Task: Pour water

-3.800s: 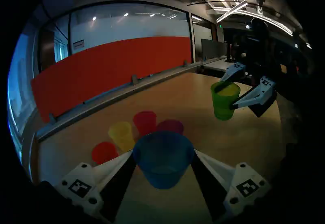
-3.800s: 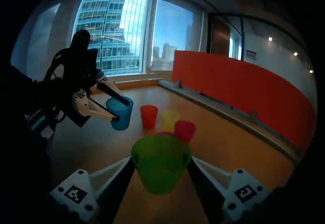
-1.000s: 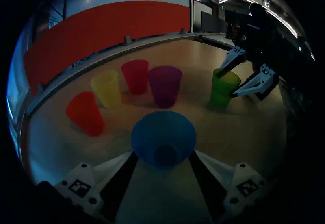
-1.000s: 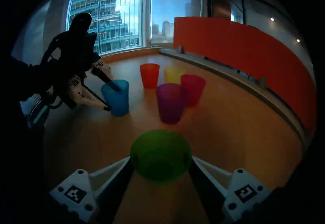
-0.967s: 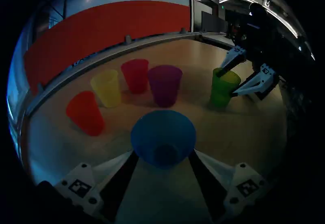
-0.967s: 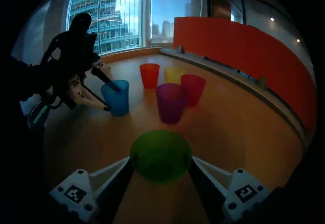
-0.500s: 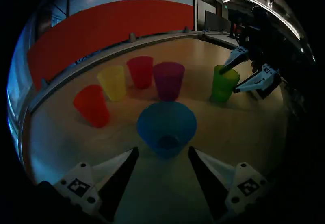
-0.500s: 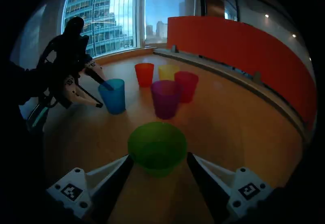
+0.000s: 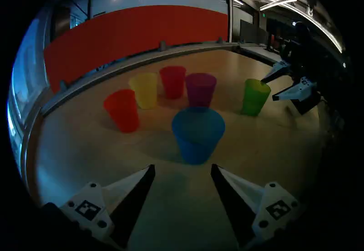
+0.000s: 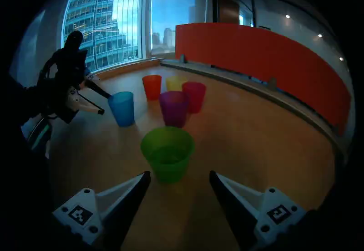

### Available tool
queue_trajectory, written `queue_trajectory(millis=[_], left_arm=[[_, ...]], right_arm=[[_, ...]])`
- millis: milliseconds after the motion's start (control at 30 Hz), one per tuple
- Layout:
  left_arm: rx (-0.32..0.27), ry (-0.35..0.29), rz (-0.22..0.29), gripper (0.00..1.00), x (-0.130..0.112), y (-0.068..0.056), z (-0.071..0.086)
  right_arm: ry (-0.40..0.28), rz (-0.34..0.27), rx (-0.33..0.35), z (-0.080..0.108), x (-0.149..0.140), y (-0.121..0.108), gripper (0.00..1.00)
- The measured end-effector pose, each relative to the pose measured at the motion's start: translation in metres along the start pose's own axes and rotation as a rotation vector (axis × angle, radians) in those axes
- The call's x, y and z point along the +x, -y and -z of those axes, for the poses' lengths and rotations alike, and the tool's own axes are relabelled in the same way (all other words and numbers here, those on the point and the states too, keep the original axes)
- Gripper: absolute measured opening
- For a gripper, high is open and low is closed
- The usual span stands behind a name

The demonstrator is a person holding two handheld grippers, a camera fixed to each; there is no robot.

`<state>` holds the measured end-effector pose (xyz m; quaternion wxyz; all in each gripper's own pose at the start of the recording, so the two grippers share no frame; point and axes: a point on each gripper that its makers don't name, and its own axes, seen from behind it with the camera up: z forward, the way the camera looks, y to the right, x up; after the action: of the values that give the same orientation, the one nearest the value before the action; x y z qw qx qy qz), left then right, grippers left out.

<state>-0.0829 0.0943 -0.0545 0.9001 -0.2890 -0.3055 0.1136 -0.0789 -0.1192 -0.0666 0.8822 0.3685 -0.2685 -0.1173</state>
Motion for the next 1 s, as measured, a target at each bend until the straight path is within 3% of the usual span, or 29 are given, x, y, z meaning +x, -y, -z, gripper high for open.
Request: queue_trajectory(millis=[400,700,1000], left_arm=[[0.095,-0.117,0.039,0.91,0.015,0.012,0.030],[0.179,-0.228,0.085,0.91,0.034,0.034,0.049],[0.278,-0.340,0.108,0.91,0.054,0.054,0.069]], right_arm=[[-0.076,-0.045,-0.091,0.032,0.009,-0.014,1.00],[-0.178,-0.089,-0.179,0.054,0.034,-0.029,1.00],[-0.297,-0.131,-0.311,0.073,0.064,-0.058,1.00]])
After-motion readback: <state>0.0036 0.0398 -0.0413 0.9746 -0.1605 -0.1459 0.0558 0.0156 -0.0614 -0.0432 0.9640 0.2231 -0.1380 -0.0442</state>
